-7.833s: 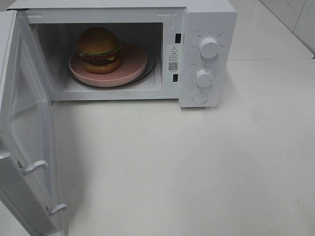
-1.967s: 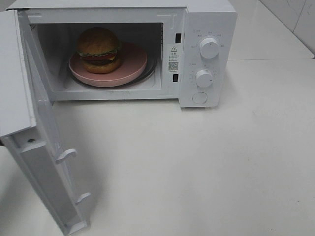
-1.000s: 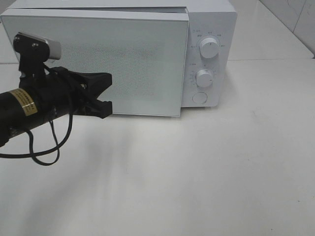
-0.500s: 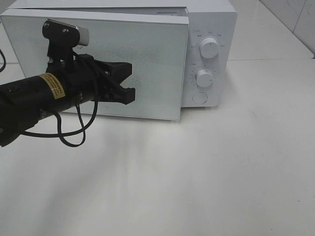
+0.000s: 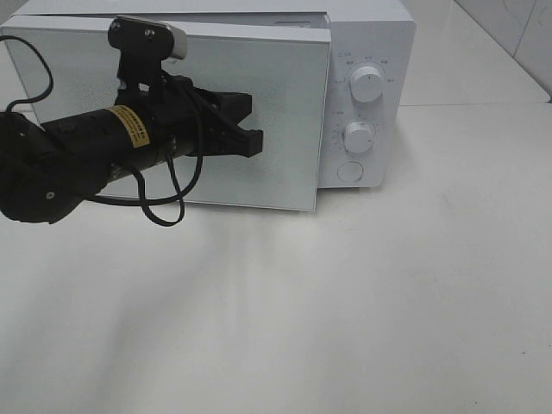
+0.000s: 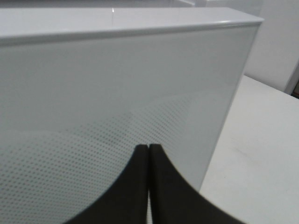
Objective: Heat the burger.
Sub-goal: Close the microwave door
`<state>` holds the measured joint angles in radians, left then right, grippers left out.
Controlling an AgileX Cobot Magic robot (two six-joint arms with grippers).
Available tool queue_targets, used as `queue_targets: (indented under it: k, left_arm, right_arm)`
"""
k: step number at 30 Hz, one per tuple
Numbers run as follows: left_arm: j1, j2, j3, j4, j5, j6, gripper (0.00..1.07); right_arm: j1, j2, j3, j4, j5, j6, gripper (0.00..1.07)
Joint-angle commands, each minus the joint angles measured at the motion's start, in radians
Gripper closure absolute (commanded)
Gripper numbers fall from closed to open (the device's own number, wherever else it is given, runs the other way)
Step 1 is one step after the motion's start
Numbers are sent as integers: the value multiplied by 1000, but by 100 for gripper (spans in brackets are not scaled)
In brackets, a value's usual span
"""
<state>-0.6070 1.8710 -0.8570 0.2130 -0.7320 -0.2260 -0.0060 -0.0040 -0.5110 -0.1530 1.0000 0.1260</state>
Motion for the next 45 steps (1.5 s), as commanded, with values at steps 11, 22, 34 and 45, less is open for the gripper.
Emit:
queue_targets:
  k: [11, 22, 34, 45]
  left_arm:
    - [-23, 90, -110, -6, 15, -41, 107]
    - [-23, 153, -236, -4, 61, -49, 107]
    - [-13, 212, -330, -6, 108, -52, 107]
    - [39, 234, -397, -6, 111, -85, 107]
  right_arm:
    - [-5, -24, 0, -3, -4, 2, 31]
    - [-5, -24, 0, -3, -4, 2, 31]
    - [-5, -24, 0, -3, -4, 2, 31]
    - [-5, -24, 0, -3, -4, 2, 31]
